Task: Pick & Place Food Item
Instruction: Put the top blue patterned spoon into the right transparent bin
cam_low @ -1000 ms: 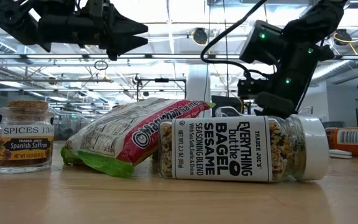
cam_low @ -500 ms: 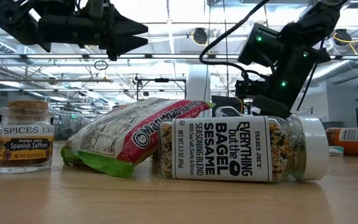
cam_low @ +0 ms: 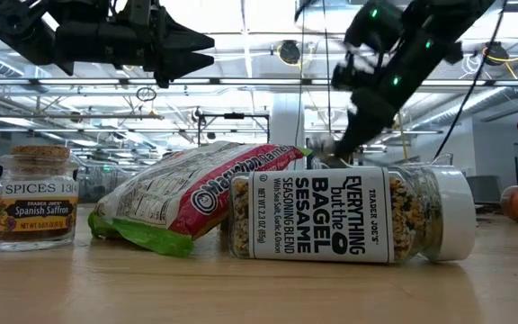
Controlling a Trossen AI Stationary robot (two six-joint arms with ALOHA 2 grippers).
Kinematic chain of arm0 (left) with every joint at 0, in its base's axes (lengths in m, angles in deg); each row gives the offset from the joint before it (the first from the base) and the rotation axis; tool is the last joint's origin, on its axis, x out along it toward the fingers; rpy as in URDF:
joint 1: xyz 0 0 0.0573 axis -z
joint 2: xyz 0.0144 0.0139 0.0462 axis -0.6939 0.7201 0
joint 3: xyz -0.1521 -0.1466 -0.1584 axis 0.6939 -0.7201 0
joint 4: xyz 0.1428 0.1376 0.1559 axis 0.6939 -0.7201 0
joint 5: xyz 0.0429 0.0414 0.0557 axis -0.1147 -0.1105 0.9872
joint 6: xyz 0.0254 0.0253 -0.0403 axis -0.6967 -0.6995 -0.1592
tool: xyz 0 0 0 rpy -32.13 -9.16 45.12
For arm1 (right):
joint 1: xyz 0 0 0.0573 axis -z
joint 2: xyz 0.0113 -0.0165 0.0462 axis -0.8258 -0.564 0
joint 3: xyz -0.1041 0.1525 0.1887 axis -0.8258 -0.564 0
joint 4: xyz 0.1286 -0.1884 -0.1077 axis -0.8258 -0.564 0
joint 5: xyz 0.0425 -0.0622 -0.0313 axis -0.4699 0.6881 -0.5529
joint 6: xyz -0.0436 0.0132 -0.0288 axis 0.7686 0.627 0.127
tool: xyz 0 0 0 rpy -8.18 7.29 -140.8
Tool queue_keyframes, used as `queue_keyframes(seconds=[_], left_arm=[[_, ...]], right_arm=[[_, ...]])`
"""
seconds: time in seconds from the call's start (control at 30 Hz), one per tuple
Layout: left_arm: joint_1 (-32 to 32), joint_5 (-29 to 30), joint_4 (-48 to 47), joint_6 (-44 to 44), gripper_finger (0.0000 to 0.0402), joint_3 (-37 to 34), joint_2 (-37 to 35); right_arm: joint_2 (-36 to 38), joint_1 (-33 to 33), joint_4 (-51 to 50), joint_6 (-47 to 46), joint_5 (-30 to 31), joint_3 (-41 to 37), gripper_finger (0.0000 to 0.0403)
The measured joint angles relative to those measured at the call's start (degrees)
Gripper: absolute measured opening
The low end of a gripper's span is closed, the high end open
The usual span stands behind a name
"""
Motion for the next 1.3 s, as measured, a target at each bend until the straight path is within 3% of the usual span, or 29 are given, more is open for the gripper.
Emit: queue_keyframes(seconds=[0.3, 0.53, 0.7, 0.8, 1.07, 1.3], left_arm=[[0.01, 0.75, -0.29, -0.02, 0.0248, 0.01, 0.0], [0.02, 1.44, -0.61, -1.11, 0.0248, 0.01, 0.0], [0.0, 1.45, -0.94, -1.26, 0.0248, 0.01, 0.0], [0.02, 1.44, -1.3, -1.29, 0.0248, 0.01, 0.0], [0.0, 1.44, -1.25, -1.5, 0.0248, 0.01, 0.0], [0.0, 1.44, -1.46, -2.54, 0.0248, 0.01, 0.0]], right_arm=[[11.64, 4.43, -3.47, 11.02, 0.1, 2.21, 0.0001], [13.62, 9.23, -13.78, 28.34, 4.16, 9.75, 0.0001], [13.18, 15.48, -15.58, 41.01, 3.56, 11.67, 0.0001], [12.44, 19.98, -15.13, 46.7, -1.05, 11.65, 0.0], [5.98, 30.7, -15.13, 49.68, -9.54, 11.65, 0.0], [-2.13, 33.6, -13.91, 52.94, -9.67, 11.65, 0.0]])
